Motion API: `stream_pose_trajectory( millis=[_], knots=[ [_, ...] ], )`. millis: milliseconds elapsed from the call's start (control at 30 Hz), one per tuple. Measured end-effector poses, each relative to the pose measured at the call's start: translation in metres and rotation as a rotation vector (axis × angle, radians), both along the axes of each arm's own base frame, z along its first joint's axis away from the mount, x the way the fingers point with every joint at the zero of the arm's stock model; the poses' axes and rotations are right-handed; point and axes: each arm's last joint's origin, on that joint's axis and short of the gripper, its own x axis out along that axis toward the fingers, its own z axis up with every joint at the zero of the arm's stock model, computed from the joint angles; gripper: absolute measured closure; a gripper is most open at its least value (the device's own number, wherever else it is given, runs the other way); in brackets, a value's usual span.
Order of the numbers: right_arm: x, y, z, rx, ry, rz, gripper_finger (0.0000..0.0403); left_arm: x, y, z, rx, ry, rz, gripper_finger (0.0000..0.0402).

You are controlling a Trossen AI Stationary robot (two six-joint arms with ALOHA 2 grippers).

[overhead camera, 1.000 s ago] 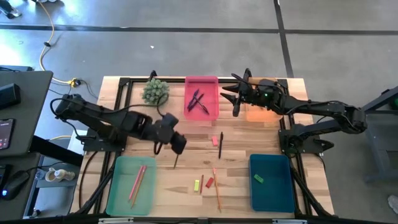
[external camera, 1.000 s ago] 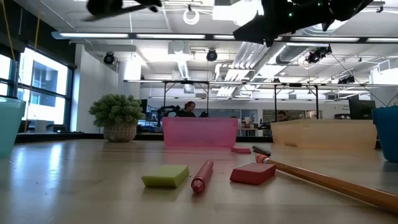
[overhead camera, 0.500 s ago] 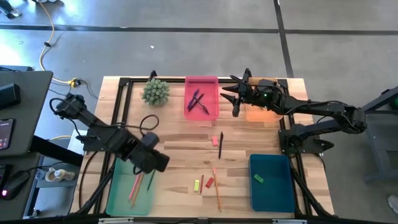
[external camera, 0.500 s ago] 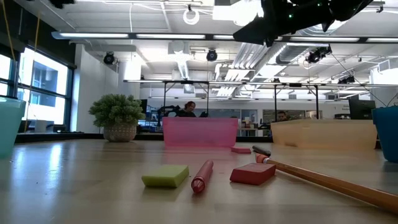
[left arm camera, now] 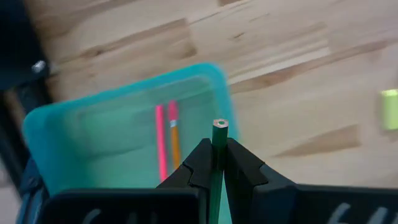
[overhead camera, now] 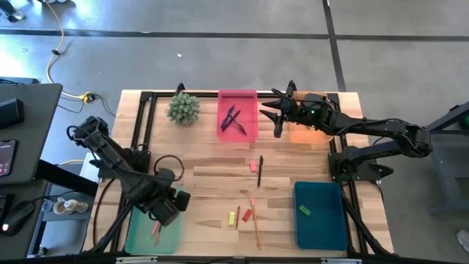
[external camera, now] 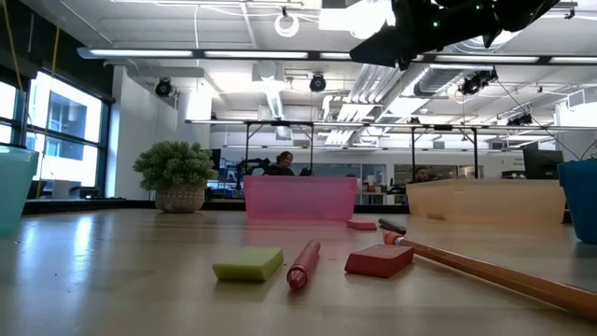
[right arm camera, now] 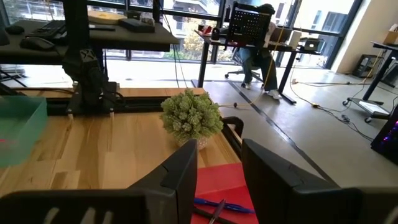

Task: Sort crayons/erasers/pens/pencils in bins
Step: Put the green pencil into the green bin

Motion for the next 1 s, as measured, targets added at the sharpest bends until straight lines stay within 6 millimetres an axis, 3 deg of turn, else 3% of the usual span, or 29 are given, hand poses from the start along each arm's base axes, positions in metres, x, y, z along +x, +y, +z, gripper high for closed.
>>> stream_pose_trajectory(
  millis=[633,1000],
  knots=[
    [0.000,0.000,0.000,0.000,0.000,-0.001,0.0284,0.014,-0.035,-0.062,0.025,0.283,0.167,0.0392],
    [0.000,0.000,0.000,0.008,0.001,-0.001,0.0284,0.016,-0.037,-0.070,0.036,0.314,0.179,0.0380]
  ],
)
